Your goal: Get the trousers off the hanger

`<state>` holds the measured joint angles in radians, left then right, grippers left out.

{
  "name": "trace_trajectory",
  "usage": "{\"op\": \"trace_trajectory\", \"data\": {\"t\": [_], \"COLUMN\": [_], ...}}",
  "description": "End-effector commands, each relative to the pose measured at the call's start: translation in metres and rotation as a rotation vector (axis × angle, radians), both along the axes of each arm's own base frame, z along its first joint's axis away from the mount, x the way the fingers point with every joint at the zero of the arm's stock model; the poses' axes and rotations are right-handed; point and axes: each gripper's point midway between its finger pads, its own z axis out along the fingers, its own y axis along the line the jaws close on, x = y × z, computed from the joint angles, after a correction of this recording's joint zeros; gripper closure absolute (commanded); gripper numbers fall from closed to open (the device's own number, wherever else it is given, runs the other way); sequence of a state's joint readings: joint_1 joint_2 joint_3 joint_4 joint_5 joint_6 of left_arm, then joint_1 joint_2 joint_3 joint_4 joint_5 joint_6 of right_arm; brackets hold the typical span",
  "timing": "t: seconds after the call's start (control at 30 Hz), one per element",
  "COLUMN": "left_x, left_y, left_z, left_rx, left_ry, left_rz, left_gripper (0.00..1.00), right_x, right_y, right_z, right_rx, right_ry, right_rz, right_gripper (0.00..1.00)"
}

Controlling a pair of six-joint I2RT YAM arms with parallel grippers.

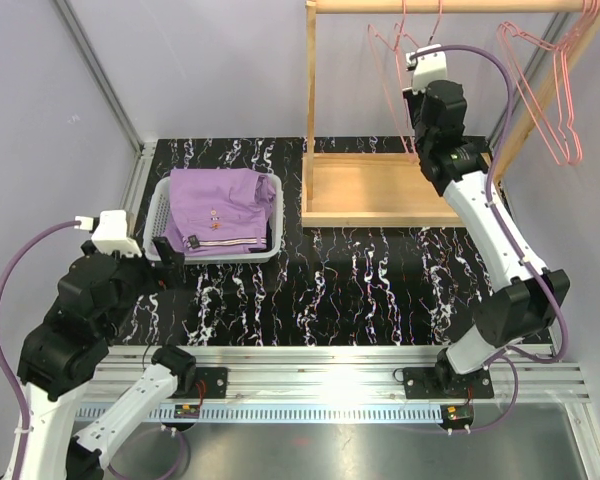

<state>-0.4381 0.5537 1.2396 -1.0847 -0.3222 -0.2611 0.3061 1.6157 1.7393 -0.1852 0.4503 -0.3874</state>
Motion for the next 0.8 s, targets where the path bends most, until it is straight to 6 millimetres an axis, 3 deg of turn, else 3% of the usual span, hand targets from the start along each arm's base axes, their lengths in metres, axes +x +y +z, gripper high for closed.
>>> {"op": "trace_trajectory", "data": {"t": [0.0,0.03,0.1,0.13,0.17,0.2,0.23,0.3,0.33,0.4,0.6,0.63,0.77], "left_x": [0.010,0.013,0.022,0.022,0.026,0.028,0.029,0.032,0.033,0.037,0.046,0.046,0.041], "left_y": [0.013,0.013,0.010,0.010,0.011,0.013,0.015,0.022,0.024,0.031,0.054,0.055,0.055], "left_z": [0.018,0.018,0.018,0.020,0.021,0.021,0.022,0.023,0.021,0.021,0.004,0.003,0.000], "left_rx": [-0.011,-0.010,-0.008,-0.011,-0.008,-0.004,-0.002,0.014,0.026,0.058,0.136,0.132,0.123], "left_ry": [-0.051,-0.053,-0.049,-0.055,-0.063,-0.063,-0.069,-0.082,-0.082,-0.096,-0.127,-0.135,-0.124], "left_rz": [0.103,0.112,0.118,0.121,0.138,0.152,0.166,0.206,0.218,0.251,0.398,0.407,0.400], "left_gripper": [0.01,0.01,0.01,0.01,0.01,0.01,0.01,0.01,0.01,0.01,0.01,0.01,0.01], "right_x": [-0.024,-0.031,-0.038,-0.042,-0.046,-0.058,-0.063,-0.085,-0.093,-0.117,-0.187,-0.200,-0.248], "right_y": [0.005,0.003,0.005,0.006,0.005,0.003,0.004,-0.001,-0.003,-0.010,-0.029,-0.030,-0.013], "right_z": [0.032,0.037,0.032,0.037,0.031,0.040,0.033,0.043,0.037,0.046,0.031,0.021,0.015], "right_rx": [0.121,0.135,0.155,0.170,0.195,0.218,0.226,0.259,0.259,0.280,0.367,0.362,0.477], "right_ry": [-0.113,-0.130,-0.115,-0.128,-0.109,-0.129,-0.109,-0.130,-0.103,-0.116,-0.020,0.042,0.149], "right_rz": [0.035,0.038,0.054,0.061,0.061,0.070,0.078,0.088,0.085,0.086,0.058,0.062,0.183], "right_gripper": [1.00,0.99,0.85,0.85,0.68,0.57,0.49,0.31,0.26,0.21,0.02,0.01,0.00]}}
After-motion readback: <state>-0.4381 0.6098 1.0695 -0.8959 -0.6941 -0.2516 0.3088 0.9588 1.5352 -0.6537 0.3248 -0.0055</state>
